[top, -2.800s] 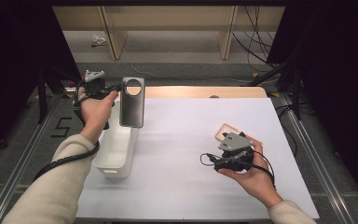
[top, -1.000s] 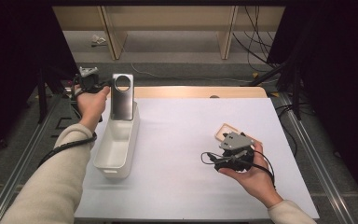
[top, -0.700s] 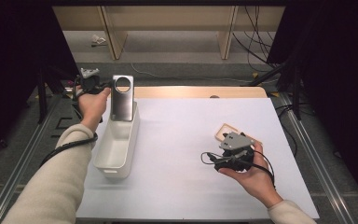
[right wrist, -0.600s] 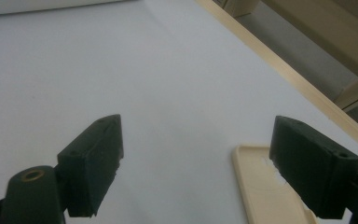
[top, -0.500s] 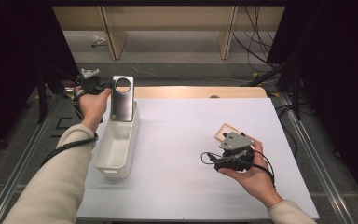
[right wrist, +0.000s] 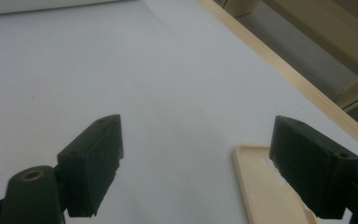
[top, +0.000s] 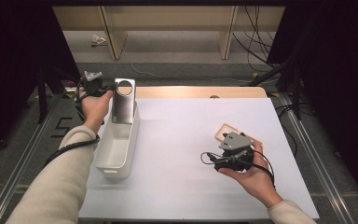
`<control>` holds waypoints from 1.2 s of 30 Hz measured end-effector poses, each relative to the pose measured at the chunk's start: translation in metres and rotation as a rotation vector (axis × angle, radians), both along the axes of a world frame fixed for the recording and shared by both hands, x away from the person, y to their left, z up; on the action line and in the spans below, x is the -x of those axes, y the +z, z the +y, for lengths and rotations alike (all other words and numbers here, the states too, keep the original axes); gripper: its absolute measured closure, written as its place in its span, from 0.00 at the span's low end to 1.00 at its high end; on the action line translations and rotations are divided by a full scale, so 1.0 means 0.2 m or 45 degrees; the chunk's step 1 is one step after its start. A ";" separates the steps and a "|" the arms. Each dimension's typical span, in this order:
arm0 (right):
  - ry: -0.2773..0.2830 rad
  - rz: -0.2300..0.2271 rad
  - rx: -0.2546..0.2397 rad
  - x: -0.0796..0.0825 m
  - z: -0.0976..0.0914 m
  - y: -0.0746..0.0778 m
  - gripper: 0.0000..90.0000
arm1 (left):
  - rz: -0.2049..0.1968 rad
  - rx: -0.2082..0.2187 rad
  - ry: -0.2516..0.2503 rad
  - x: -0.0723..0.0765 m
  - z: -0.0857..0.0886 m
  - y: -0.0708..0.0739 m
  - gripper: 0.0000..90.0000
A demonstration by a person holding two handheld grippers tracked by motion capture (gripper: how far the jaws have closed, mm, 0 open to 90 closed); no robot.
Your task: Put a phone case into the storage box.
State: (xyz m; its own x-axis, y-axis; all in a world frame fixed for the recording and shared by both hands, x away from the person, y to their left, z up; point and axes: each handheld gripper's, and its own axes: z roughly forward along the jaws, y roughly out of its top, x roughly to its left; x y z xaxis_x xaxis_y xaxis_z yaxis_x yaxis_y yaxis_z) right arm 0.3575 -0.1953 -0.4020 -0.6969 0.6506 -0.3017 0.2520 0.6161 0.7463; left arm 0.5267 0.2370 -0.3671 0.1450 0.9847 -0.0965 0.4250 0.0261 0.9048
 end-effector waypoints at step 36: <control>0.002 0.004 0.004 0.00 0.00 -0.01 0.20 | 0.055 -0.013 0.004 -0.02 0.02 -0.12 0.98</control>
